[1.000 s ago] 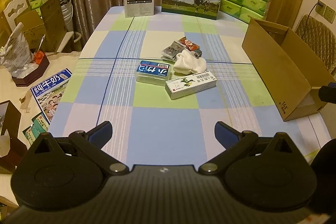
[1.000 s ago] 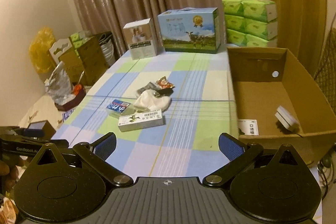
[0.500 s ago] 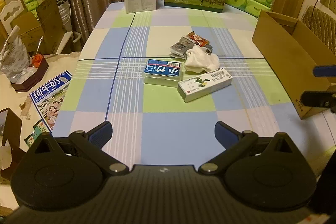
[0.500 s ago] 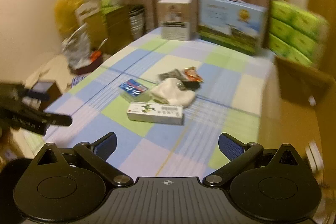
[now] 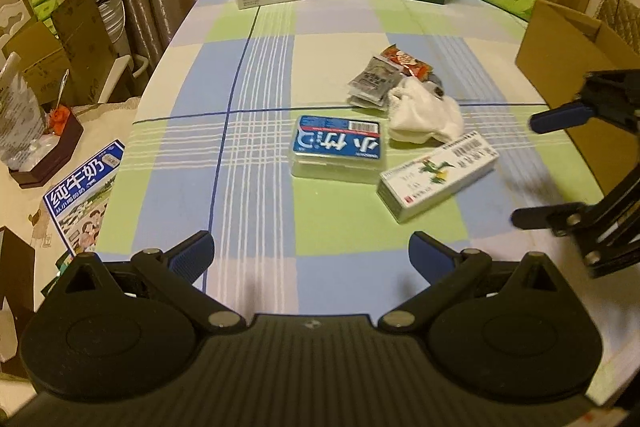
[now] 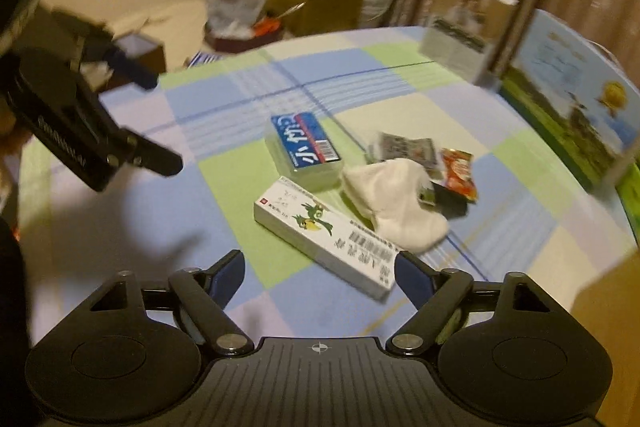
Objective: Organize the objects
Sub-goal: 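Grasp the white ointment box with the right tool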
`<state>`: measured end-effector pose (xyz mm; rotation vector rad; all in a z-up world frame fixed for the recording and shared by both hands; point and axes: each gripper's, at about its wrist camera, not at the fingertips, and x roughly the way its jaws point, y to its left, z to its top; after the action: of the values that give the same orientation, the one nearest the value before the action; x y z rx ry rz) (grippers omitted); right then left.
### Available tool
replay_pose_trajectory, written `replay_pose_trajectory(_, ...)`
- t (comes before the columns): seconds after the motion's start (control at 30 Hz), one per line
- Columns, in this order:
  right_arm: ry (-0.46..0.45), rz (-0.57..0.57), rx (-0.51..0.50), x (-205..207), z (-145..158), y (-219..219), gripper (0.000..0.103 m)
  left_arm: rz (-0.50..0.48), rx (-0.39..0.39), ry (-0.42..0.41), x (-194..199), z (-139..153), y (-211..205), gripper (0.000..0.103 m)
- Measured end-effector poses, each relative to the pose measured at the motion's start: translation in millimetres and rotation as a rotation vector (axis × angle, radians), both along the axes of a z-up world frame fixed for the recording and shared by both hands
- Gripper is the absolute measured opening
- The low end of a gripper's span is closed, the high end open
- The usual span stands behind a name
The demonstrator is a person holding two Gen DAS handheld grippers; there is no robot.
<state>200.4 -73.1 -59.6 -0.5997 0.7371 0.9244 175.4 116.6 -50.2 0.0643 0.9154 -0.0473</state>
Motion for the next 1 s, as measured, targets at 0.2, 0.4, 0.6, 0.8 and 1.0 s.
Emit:
replay_pose_trajectory(0.2, -0.012, 0.089, -0.067, 27, -25, 26, 0.076, -0.014, -0.007, -0.001, 22, -10, 2, 0.102)
replay_pose_trajectory(0.4, 0.001, 0.166, -0.122, 43, -41, 39, 0.075, -0.044, -0.001, -0.002, 38, -20, 2, 0.102)
replay_pose_trajectory(0.6, 0.042, 0.127, -0.152, 54, -46, 43, 0.054, -0.037, -0.005, 0.004, 45, -25, 6, 0.102)
replay_pose_trajectory(0.8, 0.117, -0.014, -0.11, 43, -35, 22, 0.038, -0.065, -0.018, 0.008, 49, -30, 5, 0.102)
replay_pose_trajectory(1.0, 0.147, -0.161, -0.034, 32, -31, -4, 0.038, -0.089, -0.019, -0.003, 63, -32, -3, 0.102)
